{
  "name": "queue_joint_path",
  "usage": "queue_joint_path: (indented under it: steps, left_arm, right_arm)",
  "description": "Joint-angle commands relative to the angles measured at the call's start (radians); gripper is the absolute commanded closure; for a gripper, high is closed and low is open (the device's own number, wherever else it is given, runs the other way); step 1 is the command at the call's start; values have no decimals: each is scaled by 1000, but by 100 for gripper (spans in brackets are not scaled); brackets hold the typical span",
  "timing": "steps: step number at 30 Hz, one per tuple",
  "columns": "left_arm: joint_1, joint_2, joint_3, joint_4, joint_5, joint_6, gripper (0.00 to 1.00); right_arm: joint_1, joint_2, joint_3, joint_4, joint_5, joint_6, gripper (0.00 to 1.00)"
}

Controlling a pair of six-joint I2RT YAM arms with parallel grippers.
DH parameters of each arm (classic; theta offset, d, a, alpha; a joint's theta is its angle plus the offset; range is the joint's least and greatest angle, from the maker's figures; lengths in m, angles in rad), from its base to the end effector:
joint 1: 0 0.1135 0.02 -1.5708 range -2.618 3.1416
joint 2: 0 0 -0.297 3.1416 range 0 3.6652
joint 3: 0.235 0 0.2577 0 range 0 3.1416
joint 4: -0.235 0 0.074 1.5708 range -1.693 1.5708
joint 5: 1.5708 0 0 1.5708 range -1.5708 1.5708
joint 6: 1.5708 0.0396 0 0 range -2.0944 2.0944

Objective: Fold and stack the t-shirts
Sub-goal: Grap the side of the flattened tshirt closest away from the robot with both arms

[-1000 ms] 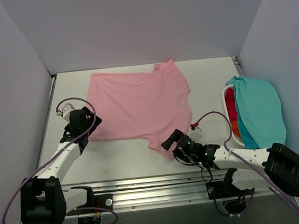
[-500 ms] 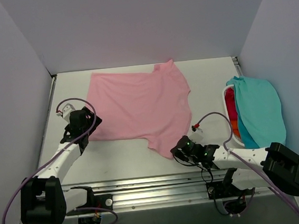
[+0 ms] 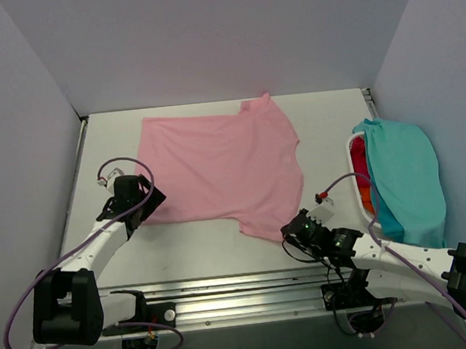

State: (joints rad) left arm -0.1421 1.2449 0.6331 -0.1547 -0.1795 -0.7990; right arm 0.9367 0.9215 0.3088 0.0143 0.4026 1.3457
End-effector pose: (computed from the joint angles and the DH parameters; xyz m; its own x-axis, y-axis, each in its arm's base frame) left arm 0.2444 -0.0278 0.2217 -0.4875 -0.6426 -0.5911 -0.4837 0.7624 -0.4299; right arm 0.1139 0.1287 0.1928 -0.6100 0.6843 -0.3996 0.2027 0.6222 0.7561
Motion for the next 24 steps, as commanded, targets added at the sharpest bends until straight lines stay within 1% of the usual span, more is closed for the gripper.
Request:
queue_joint_path:
  steps: [1,6,7,9,10,12,14,15,18,19,20,21,22,24]
  left_arm:
    - [-28,7,54,-92,54,0,6]
    - [-65,-12,60,-175,55,20,6]
    - [-76,-16,68,-213,48,21,6]
    - [-89,-32,80,-258,-3,23,6]
    - [-99,-42,97,-310,-30,23,6]
    - [-100,-55,106,-367,-99,15,6]
    - [-100,-67,106,-385,-133,-6,6]
    - [-100,-68,100,-388,-149,-20,6]
    - [-100,-73,39,-341,-138,-89,6]
    - [-100,-68,16,-280,-127,-124,6]
    - [-100,-64,-27,-249,-118,-149,6]
    - [-106,-58,-47,-194,-106,-172,5]
    - [-112,-38,-61,-175,-112,-192,5]
    - [-138,-10,-79,-149,-133,-253,5]
  right_arm:
    - [-4,-3,38,-76,105,-31,100]
    - [-10,19,32,-40,110,-56,100]
    - [-10,22,30,-28,111,-59,100]
    - [-10,20,21,-24,111,-63,100]
    - [-10,19,19,8,116,-68,100]
    - [-15,10,13,12,119,-74,100]
    - [-24,-9,4,13,116,-88,100]
    - [-48,-16,-7,15,110,-95,100]
    - [-120,-56,-22,35,36,-167,100]
    - [-192,-70,-37,47,6,-193,100]
    - [-228,-73,-42,55,-22,-218,100]
    - [-260,-73,-45,64,-71,-261,100]
    - [-312,-66,-45,67,-93,-281,100]
    - [-349,-49,-45,75,-143,-325,100]
